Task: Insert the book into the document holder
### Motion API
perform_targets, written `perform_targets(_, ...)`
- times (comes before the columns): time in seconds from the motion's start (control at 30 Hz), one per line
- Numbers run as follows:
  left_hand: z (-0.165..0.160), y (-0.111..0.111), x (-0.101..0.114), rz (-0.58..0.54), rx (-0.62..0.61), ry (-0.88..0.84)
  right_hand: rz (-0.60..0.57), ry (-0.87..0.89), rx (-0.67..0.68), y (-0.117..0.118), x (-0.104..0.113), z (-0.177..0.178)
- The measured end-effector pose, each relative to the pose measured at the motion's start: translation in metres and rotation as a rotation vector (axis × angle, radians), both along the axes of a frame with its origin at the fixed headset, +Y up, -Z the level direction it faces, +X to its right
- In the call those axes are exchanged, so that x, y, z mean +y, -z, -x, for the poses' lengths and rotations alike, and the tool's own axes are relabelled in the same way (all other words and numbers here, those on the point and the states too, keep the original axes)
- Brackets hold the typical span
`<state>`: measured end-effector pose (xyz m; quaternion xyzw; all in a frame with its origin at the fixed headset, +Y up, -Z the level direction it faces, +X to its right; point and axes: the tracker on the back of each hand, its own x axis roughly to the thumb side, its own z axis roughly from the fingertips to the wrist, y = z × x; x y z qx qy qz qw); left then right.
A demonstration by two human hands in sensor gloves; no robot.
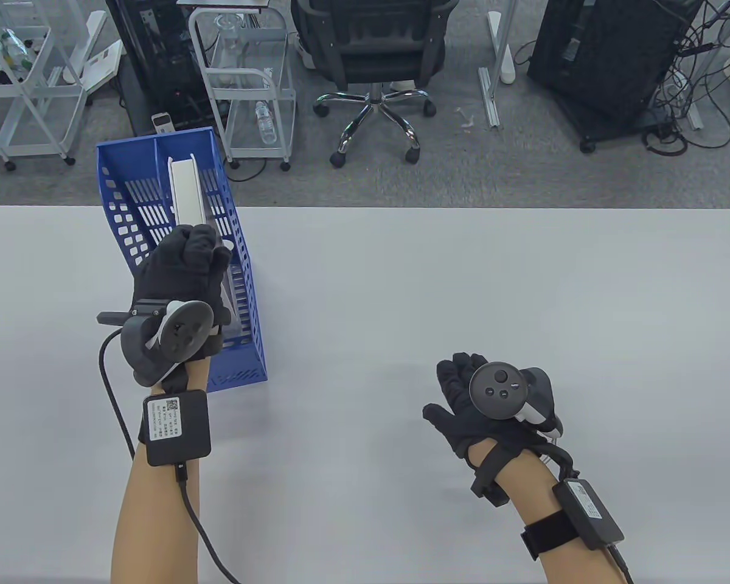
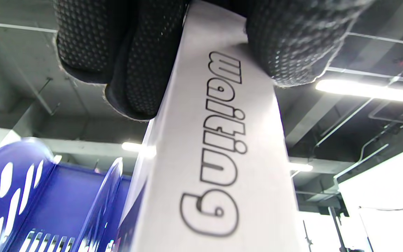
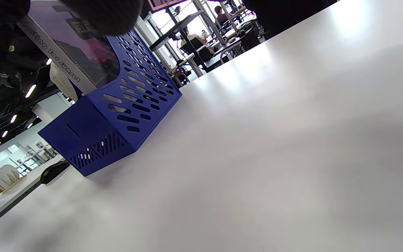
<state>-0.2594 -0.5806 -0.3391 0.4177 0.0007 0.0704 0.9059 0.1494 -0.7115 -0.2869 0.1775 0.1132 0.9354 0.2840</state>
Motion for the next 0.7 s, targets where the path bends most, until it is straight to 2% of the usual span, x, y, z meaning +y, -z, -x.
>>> perform_targets(0.43, 0.012, 0.018, -0.037, 0.095, 0.021, -0.047, 0.027, -0.007, 0.01, -0.001, -0.002, 0.002)
perform_targets(0.7, 0.013, 0.022, -0.039, 0.126, 0.037, -0.075, 0.039, -0.011, 0.012, -0.001, -0.003, 0.003)
